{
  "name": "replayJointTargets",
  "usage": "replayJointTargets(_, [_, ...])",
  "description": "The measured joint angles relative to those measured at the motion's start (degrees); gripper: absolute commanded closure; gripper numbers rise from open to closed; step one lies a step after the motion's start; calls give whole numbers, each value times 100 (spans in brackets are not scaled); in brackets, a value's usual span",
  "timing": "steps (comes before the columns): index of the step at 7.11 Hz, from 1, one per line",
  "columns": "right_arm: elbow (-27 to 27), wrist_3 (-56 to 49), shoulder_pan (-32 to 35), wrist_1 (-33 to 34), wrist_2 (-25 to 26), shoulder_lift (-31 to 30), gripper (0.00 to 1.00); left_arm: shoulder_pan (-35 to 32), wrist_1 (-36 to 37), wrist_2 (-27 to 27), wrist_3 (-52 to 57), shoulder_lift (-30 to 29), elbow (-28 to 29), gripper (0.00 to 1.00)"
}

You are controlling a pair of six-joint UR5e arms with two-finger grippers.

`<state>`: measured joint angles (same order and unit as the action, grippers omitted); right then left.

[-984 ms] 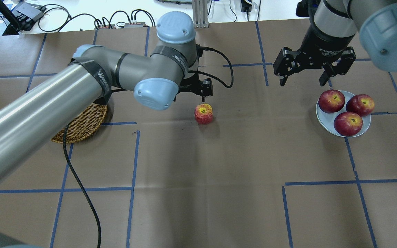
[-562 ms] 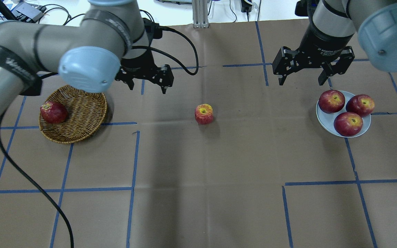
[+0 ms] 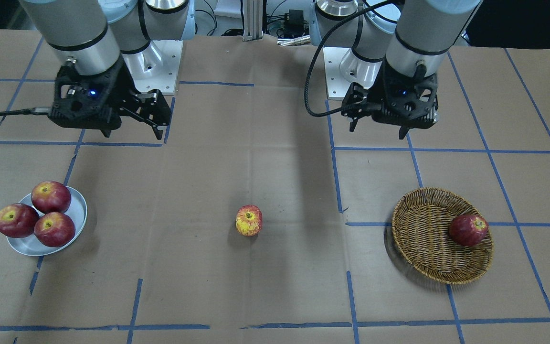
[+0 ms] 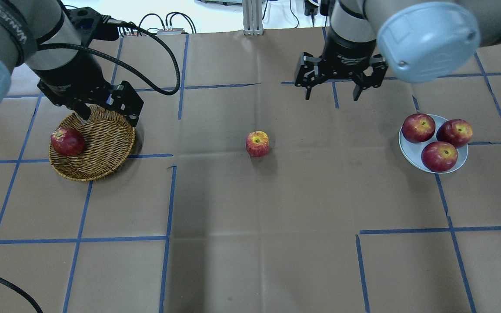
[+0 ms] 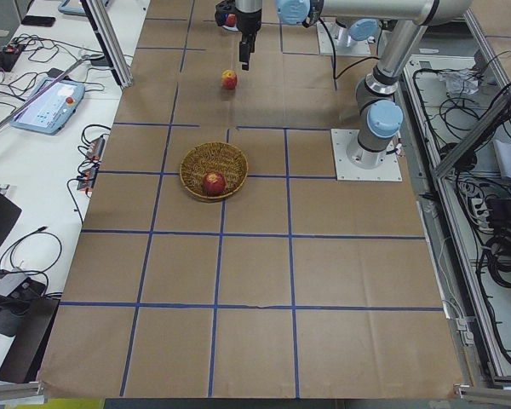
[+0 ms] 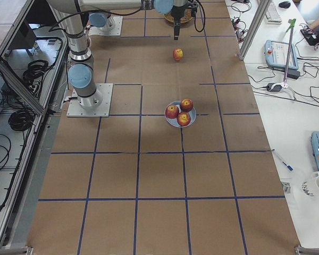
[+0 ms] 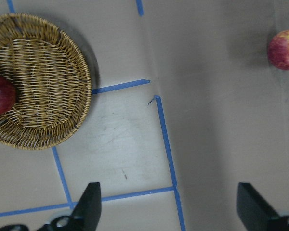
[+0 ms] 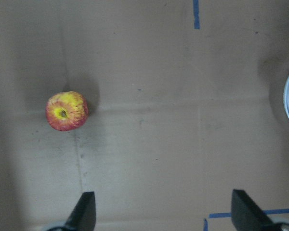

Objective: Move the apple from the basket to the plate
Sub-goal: 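Withdraw the left gripper toward the basket while the right gripper moves over the apple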

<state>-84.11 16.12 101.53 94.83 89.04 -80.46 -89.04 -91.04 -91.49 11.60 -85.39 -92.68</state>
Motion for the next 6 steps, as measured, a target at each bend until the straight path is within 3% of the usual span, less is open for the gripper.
replayJointTargets(3, [644,982,854,426,61,1059,3,9,-32,37,-24,28,12,1])
replayJointTargets(5, [338,1032,955,967,63,1424,0,10,-38,32,-4,25,11,1])
replayJointTargets(6, [-2,1023,956,1571,69,1545,0,10,-41,25,10,79,2,1])
